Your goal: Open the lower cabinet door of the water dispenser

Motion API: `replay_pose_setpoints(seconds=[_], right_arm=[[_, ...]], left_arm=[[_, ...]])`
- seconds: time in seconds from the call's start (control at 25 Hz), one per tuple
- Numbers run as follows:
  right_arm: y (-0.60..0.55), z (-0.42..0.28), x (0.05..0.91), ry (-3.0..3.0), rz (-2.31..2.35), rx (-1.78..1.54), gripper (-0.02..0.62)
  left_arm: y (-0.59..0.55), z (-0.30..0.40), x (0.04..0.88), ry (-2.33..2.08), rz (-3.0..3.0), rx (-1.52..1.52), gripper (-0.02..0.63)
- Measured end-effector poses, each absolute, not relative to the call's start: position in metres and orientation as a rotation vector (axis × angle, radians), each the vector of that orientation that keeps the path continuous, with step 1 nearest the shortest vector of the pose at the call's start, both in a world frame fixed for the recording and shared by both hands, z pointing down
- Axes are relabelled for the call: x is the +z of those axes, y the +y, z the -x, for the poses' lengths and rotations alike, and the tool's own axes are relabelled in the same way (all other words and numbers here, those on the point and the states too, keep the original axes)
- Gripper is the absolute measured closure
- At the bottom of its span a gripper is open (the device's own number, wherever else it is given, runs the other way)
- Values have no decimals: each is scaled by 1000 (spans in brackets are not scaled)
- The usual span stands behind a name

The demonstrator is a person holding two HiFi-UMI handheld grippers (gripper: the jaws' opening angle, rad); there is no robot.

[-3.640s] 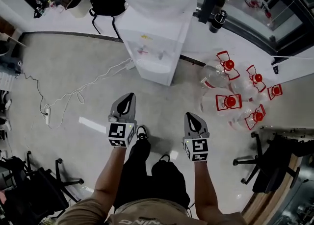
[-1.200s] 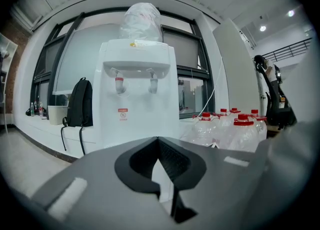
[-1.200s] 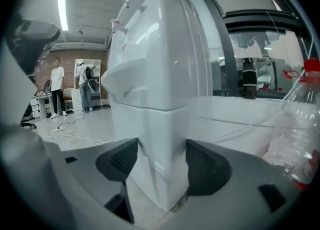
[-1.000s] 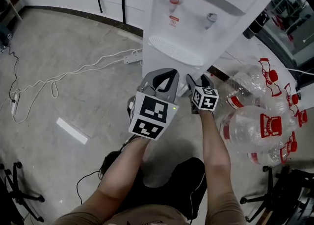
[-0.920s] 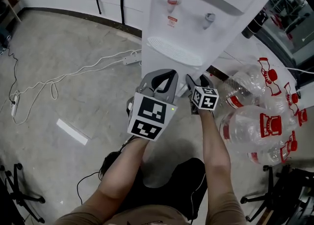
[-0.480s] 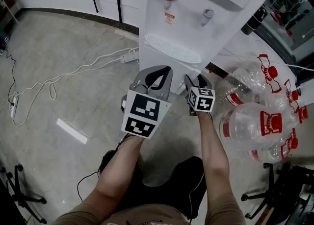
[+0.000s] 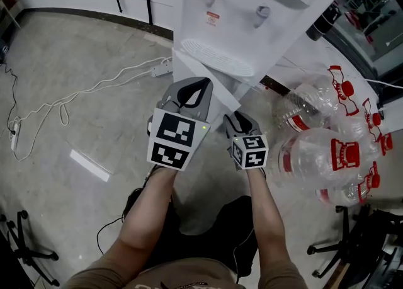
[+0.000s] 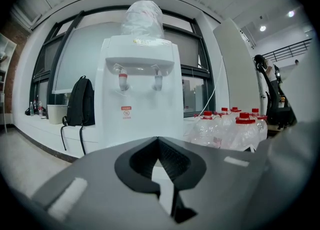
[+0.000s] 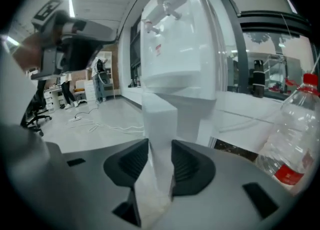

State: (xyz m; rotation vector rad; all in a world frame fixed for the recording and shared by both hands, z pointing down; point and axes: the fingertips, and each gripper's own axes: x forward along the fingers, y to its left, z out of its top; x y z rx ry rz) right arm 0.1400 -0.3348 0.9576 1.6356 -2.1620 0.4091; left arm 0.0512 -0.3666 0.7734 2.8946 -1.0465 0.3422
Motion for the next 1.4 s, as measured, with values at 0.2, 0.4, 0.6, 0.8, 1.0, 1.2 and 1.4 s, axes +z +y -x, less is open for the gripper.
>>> replay_pose_setpoints(seconds=[0.2,0.4,0.6,0.8,1.0,1.2,1.4], right_arm=[[-303,-93,956,-2264,-1455,344,451],[-305,-93,950,-2288,-1481,328,451],[-305,-85,947,-2327,-1381,294,463],[-302,-61,947,-2372,-1301,291,469],[-297,-35,947,-2424,-1248,291,500],[-296,5,948,-2505,-1144,270,529],[-301,52,948,-2538,-1105,255,546]], left_arm=[[-373,-37,777,-1093,-2873,359,604],[-377,-19,775,-1139,-2842,339,604],[-374,-15,773,-1141,-2849,353,604],[-374,-8,771,-1172,-2850,365,604],[-377,10,769,-1229,-2827,390,604],[-377,36,766,-1306,-2803,409,604],[-377,67,764,-1394,-2763,437,604]])
